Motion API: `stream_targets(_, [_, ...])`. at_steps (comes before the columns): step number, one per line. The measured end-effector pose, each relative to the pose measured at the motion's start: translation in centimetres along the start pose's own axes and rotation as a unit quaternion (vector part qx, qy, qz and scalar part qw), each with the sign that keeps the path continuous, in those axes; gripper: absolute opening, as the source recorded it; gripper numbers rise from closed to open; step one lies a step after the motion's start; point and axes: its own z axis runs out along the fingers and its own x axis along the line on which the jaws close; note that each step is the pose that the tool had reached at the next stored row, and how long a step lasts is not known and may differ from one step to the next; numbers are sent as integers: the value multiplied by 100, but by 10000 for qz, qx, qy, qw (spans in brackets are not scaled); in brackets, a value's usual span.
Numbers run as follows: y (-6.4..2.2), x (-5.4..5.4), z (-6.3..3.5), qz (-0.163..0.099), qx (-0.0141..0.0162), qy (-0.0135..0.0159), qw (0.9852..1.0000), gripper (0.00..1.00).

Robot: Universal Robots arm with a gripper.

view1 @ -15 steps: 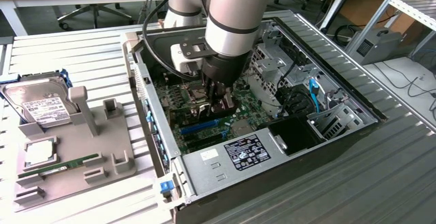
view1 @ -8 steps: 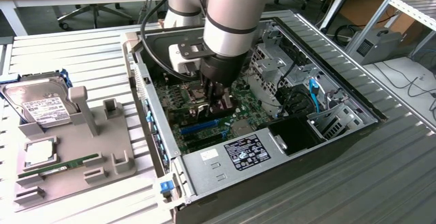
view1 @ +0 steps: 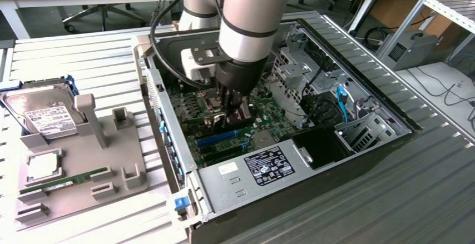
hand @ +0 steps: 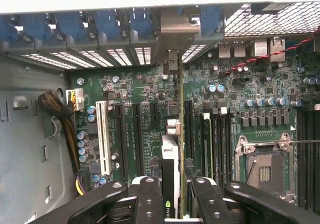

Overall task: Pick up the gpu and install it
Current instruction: 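Insert the gpu into the slot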

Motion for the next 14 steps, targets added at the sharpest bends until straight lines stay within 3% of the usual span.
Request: stream_targets(14, [12, 3, 62, 0, 0, 0, 10000, 27])
